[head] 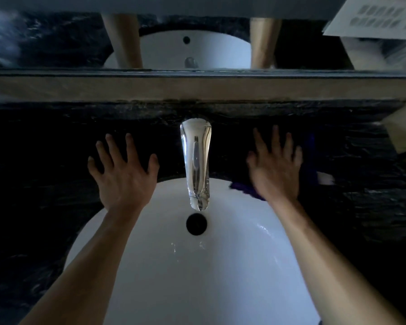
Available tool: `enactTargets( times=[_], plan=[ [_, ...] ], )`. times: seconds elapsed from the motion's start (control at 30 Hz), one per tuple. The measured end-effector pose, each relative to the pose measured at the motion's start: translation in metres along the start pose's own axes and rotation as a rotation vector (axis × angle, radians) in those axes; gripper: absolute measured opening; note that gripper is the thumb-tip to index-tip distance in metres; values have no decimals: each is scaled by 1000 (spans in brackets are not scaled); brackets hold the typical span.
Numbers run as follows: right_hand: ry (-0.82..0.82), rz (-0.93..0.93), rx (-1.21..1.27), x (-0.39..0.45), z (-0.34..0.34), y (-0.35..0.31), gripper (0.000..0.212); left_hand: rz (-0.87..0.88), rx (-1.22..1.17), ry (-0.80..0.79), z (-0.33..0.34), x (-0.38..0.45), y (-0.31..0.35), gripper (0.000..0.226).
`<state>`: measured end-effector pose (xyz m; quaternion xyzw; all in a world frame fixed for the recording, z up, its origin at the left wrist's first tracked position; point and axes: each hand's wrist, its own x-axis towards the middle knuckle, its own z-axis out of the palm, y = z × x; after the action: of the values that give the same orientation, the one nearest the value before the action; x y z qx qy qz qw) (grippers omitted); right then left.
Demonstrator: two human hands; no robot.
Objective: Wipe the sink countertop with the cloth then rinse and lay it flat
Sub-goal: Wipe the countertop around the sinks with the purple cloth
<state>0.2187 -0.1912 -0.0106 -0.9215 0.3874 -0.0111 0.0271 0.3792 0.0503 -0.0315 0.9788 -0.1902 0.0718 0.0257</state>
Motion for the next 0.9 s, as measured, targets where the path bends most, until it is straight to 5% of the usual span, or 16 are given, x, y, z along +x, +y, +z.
enactTargets(
  times=[0.13,0.23,0.4,0.53,0.73,0.9],
  plan=[
    [-32,-253,55,-14,6,-72,65,-5,-25,-14,-2,1,0,79],
    [-28,-392,70,-5,7,-39,59,-7,-33,-14,-3,3,-1,81],
    [-14,-31,3,6,-2,93,67,-13,-48,-12,-4,2,0,81],
    [-12,142,42,0,-3,78,68,7,4,-31,-2,2,0,80],
    [15,-259,60,-8,12,-56,63,2,-1,-30,1,2,0,82],
    [34,-310,109,-12,8,-2,56,-4,-45,29,-6,-12,1,71]
  ],
)
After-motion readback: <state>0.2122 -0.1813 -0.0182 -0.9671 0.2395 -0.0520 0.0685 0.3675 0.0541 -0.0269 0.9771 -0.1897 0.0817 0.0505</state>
